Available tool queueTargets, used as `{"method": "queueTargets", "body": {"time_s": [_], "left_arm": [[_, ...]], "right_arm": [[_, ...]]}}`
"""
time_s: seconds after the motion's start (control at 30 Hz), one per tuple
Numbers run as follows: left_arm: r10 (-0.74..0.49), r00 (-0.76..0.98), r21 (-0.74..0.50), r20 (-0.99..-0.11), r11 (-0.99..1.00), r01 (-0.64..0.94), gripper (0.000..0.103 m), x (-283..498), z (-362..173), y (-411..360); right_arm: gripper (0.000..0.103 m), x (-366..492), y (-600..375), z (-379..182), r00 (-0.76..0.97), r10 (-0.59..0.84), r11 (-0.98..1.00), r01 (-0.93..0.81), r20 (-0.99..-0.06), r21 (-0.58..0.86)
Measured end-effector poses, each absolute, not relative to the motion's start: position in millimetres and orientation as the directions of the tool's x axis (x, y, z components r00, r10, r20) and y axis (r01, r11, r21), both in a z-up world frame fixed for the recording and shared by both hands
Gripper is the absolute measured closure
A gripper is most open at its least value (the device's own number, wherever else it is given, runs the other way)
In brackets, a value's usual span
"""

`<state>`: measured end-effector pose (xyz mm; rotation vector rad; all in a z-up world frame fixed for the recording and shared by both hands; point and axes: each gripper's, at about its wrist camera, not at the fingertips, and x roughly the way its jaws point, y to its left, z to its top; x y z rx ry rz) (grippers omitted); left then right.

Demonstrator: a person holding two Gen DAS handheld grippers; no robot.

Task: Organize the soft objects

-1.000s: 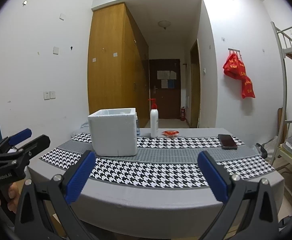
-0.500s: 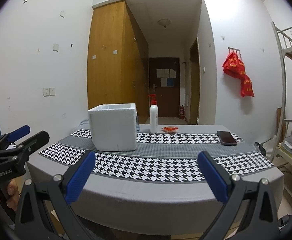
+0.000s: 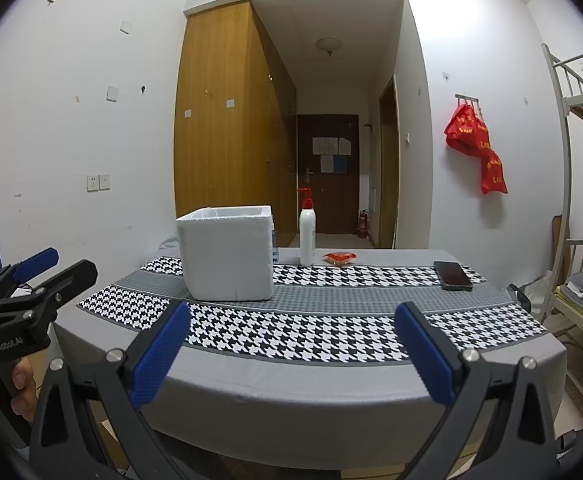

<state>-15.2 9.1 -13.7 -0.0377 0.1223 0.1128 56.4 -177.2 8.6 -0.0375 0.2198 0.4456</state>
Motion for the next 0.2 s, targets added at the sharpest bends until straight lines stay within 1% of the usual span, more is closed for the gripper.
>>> {"method": "queueTargets", "body": {"time_s": [0.2], "left_arm": [[0.092, 0.988, -0.010, -0.124, 0.995, -0.094, 0.001, -15.2, -14.2, 6.5]], "right_arm": [[0.000, 56.7, -176.5, 8.0, 0.873, 0.436, 0.896, -0.443, -0.220, 0.018]]}}
